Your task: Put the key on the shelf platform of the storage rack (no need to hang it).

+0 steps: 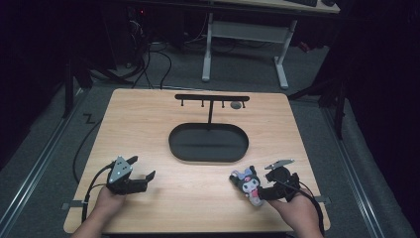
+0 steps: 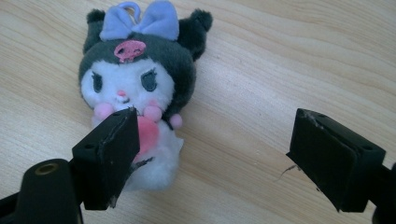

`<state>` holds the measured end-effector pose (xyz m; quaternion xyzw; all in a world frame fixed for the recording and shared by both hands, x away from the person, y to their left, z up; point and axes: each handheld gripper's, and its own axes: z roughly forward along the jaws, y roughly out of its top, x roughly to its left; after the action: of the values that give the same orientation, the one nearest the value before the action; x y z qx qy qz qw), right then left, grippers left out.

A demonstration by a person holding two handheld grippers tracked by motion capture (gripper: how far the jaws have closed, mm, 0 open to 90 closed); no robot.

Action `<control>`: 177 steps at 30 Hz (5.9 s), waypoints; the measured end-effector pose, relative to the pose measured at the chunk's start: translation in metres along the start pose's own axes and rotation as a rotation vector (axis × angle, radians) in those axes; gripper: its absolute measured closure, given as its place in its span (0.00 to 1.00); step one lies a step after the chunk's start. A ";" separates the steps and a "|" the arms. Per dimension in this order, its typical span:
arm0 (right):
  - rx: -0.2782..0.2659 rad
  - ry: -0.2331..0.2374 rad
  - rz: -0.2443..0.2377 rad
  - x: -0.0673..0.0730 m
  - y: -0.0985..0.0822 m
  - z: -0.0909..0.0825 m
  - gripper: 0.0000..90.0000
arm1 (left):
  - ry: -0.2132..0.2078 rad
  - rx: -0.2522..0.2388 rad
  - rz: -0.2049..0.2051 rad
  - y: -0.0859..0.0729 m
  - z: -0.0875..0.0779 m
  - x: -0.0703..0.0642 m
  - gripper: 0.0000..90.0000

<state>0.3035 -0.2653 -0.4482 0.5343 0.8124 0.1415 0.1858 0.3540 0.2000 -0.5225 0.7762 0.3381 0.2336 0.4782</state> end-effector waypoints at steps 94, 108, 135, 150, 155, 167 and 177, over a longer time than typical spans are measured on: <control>-0.051 0.145 -0.029 0.032 0.017 0.014 0.52 | -0.001 0.056 0.072 -0.001 0.006 -0.010 0.17; -0.054 0.169 0.005 0.024 0.046 0.018 0.53 | -0.003 0.058 0.071 -0.001 0.006 -0.010 0.17; 0.001 0.147 -0.035 0.027 0.116 0.026 0.53 | -0.007 0.059 0.066 -0.001 0.006 -0.009 0.17; 0.024 0.128 -0.047 0.030 0.146 0.041 0.53 | -0.008 0.058 0.070 -0.001 0.006 -0.009 0.17; 0.020 0.125 -0.050 0.029 0.153 0.046 0.53 | -0.009 0.059 0.069 -0.001 0.006 -0.009 0.17; 0.023 0.125 -0.017 0.024 0.161 0.057 0.53 | -0.009 0.059 0.069 -0.001 0.006 -0.009 0.17; 0.043 0.118 -0.004 0.020 0.164 0.066 0.53 | -0.010 0.059 0.069 -0.001 0.006 -0.009 0.17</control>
<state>0.4602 -0.1812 -0.4399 0.5272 0.8259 0.1548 0.1262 0.3519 0.1904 -0.5264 0.8023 0.3155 0.2359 0.4485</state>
